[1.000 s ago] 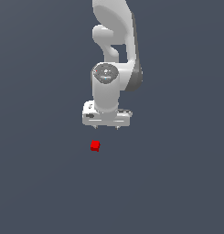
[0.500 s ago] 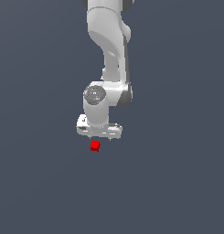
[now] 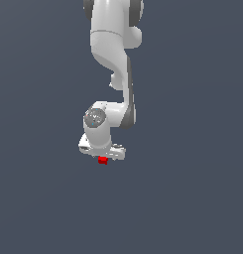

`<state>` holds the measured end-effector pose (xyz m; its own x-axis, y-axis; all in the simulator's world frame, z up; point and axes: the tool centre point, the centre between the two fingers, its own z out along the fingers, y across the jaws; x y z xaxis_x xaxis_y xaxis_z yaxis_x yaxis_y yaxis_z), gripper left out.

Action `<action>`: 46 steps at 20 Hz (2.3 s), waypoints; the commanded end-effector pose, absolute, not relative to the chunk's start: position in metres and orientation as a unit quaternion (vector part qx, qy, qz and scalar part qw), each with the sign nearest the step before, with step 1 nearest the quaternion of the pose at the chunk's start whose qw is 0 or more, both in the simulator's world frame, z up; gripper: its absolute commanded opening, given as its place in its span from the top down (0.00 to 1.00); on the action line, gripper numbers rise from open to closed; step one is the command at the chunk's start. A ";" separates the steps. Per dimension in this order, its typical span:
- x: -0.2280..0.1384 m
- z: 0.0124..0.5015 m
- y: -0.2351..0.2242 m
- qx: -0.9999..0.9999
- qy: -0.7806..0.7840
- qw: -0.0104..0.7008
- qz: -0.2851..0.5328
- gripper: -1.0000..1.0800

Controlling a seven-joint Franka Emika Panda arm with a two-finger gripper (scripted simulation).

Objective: Pick up the red cube and move it to a goal position.

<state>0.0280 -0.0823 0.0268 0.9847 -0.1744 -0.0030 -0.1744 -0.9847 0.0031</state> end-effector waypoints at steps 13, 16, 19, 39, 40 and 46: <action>0.031 0.020 -0.086 0.996 -0.092 0.000 0.000 1.00; 0.031 0.020 -0.086 0.996 -0.093 0.000 0.000 1.00; 0.030 0.023 -0.083 0.996 -0.093 0.000 0.000 1.00; -0.001 0.151 0.011 0.996 -0.093 0.000 0.000 1.00; -0.003 0.159 0.017 0.996 -0.093 0.001 0.000 1.00; -0.011 0.201 0.047 0.996 -0.093 0.001 0.000 1.00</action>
<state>-0.0088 0.0402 0.1911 0.9830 -0.1834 0.0006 -0.1834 -0.9830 0.0006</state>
